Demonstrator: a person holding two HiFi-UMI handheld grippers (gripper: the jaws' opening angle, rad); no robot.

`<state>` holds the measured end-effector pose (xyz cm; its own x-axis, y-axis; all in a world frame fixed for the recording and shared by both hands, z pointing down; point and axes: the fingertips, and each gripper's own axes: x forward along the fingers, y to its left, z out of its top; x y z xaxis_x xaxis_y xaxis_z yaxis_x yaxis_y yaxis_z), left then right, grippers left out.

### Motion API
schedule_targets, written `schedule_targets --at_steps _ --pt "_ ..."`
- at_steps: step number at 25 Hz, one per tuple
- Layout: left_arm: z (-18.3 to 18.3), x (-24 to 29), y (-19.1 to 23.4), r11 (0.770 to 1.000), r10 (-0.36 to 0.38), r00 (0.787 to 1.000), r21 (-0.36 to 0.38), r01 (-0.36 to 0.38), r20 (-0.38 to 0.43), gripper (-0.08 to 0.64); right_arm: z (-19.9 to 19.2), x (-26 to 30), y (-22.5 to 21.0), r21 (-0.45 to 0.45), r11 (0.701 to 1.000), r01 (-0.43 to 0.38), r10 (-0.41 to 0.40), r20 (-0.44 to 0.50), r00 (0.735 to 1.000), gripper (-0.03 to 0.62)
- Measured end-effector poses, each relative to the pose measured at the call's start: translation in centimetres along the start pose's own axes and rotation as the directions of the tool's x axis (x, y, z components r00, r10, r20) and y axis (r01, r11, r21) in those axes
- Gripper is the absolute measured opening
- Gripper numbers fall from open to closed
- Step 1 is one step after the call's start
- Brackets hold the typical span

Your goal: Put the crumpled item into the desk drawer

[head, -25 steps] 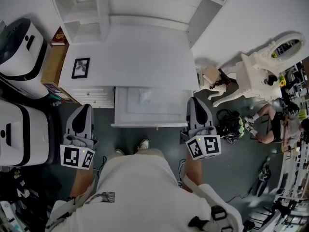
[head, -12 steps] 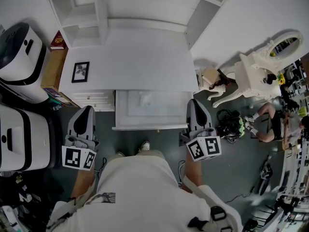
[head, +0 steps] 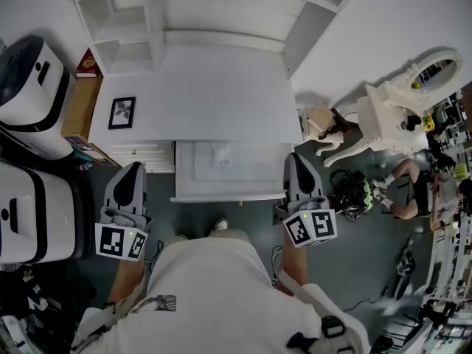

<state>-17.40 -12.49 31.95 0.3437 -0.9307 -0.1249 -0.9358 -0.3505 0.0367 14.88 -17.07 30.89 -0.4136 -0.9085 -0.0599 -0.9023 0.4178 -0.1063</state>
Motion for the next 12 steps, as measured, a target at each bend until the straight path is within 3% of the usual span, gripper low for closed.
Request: schedule_targets --at_steps 12 --pt "0.1 1.5 -0.2 1.000 0.004 1.000 0.014 -0.005 0.004 0.018 0.0 1.7 -0.5 -0.006 0.999 -0.037 0.037 -0.002 0.999 0.011"
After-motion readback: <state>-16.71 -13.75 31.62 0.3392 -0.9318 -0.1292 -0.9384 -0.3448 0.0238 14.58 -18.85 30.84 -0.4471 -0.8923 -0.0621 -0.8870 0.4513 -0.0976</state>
